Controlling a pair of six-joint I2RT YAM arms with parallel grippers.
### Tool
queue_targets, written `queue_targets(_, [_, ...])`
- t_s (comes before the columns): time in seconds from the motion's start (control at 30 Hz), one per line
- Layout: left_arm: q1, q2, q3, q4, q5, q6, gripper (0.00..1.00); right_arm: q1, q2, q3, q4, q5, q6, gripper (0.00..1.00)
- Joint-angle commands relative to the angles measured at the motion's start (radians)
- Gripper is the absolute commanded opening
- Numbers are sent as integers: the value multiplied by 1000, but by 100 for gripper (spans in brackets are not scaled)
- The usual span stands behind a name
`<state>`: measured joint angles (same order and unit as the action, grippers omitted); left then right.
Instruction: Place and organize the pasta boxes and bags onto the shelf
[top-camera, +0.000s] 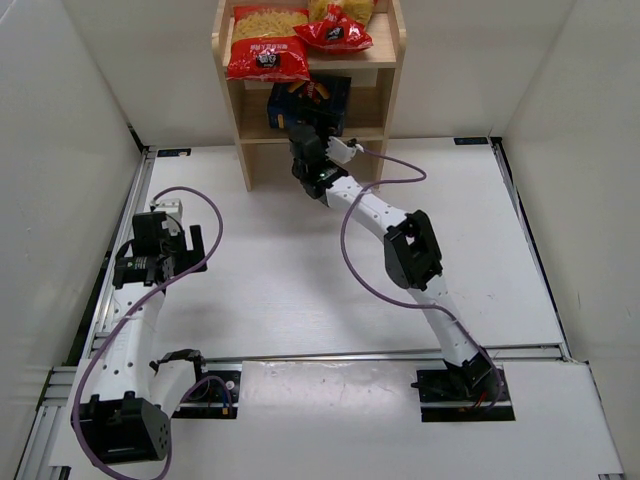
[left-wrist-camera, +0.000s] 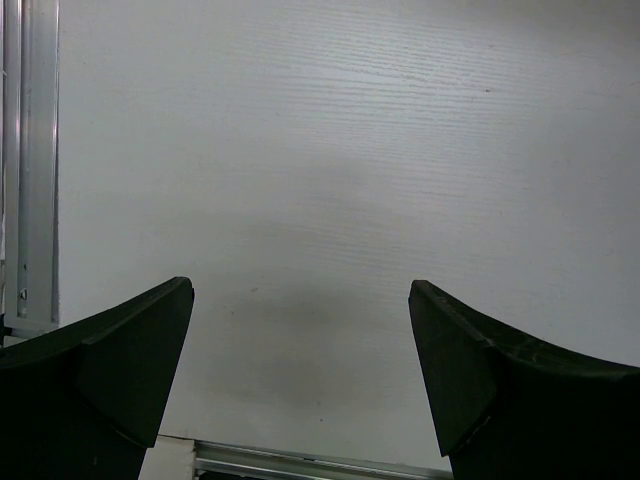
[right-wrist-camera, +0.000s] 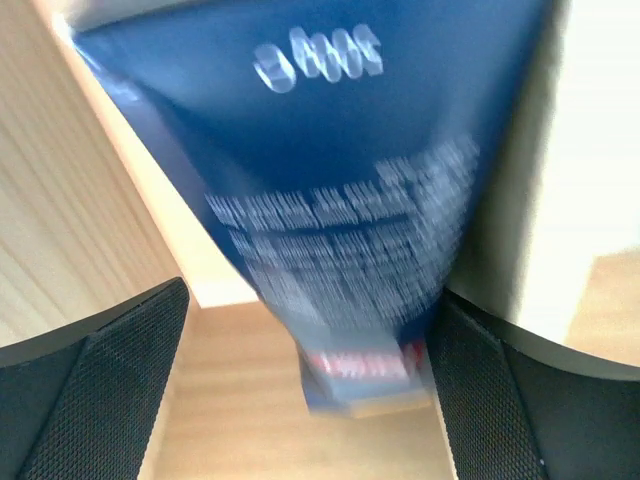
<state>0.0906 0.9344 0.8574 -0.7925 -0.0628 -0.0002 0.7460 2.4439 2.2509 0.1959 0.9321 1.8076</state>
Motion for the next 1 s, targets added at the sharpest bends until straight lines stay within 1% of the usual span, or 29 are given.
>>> queue_targets(0.0, [11,-5,12,13,11,0,100,35,-127,-121,-35,-59,91,100])
queue_targets(0.07, [20,-15,22,13,20,0,100,35,-198,-212,12,-47,81,100])
queue_targets(0.1, [20,-16,22,13,20,0,100,35,-256,-312,55,-47,-9,100])
queue_targets(0.13, [20,-16,22,13,20,0,100,35,-285,-354,113,-47,-55,100])
queue_targets(0.17, [29,-16,22,4,20,0,100,35,-314,-391,129,-64,-98,100])
queue_targets(0.2, [29,-25,22,4,20,0,100,26,-371,-459,129,-94,-194,100])
queue_targets(0.23, [29,-25,22,4,20,0,100,26,-402,-493,140,-107,-242,100])
queue_targets(0.27, [29,-25,22,4,29,0,100,26,-433,-531,125,-119,-275,100])
queue_targets(0.3, [29,-25,22,4,29,0,100,13,-497,-578,114,-119,-292,100])
queue_targets(0.33, [29,-34,22,4,29,0,100,-3,-529,-696,114,-119,-307,100])
queue_targets(0.37, [29,-34,22,4,29,0,100,-13,-561,-764,179,-137,-321,100])
queue_targets(0.43, [29,-45,22,4,38,0,100,-43,-657,-908,243,-186,-482,100])
queue_targets(0.47, [29,-45,22,4,38,0,100,-43,-687,-927,205,-215,-551,100])
queue_targets(0.5, [29,-45,22,4,38,0,100,-43,-742,-927,168,-281,-630,100])
queue_targets(0.53, [29,-45,22,4,38,0,100,-43,-766,-927,125,-330,-860,100])
queue_targets(0.6, [40,-54,31,4,38,0,100,-33,-815,-862,-139,-409,-1112,100])
queue_targets(0.63, [40,-54,31,4,38,0,100,-33,-825,-823,-258,-400,-1231,100])
queue_targets(0.67, [40,-66,31,4,38,0,100,-46,-859,-783,-368,-409,-1258,100])
queue_targets(0.7, [49,-66,31,4,38,0,100,-68,-881,-783,-562,-453,-1281,100])
queue_targets(0.73, [49,-66,31,4,38,0,100,-94,-907,-783,-634,-504,-1330,100])
queue_targets(0.77, [49,-66,31,4,38,0,100,-162,-960,-838,-773,-545,-1331,100])
queue_targets(0.8, [58,-75,20,4,38,0,100,-209,-986,-861,-849,-593,-1331,100])
queue_targets(0.83, [58,-75,20,4,38,0,100,-259,-1009,-881,-925,-593,-1288,100])
queue_targets(0.87, [58,-75,9,4,38,0,100,-371,-1054,-919,-999,-602,-1271,100])
queue_targets(0.9, [70,-75,9,15,38,0,100,-426,-1080,-941,-1100,-602,-1271,100])
queue_targets(0.93, [70,-75,9,15,38,0,100,-479,-1105,-962,-1127,-614,-1271,100])
queue_targets(0.97, [70,-75,0,15,38,0,100,-566,-1166,-984,-1139,-643,-1271,100])
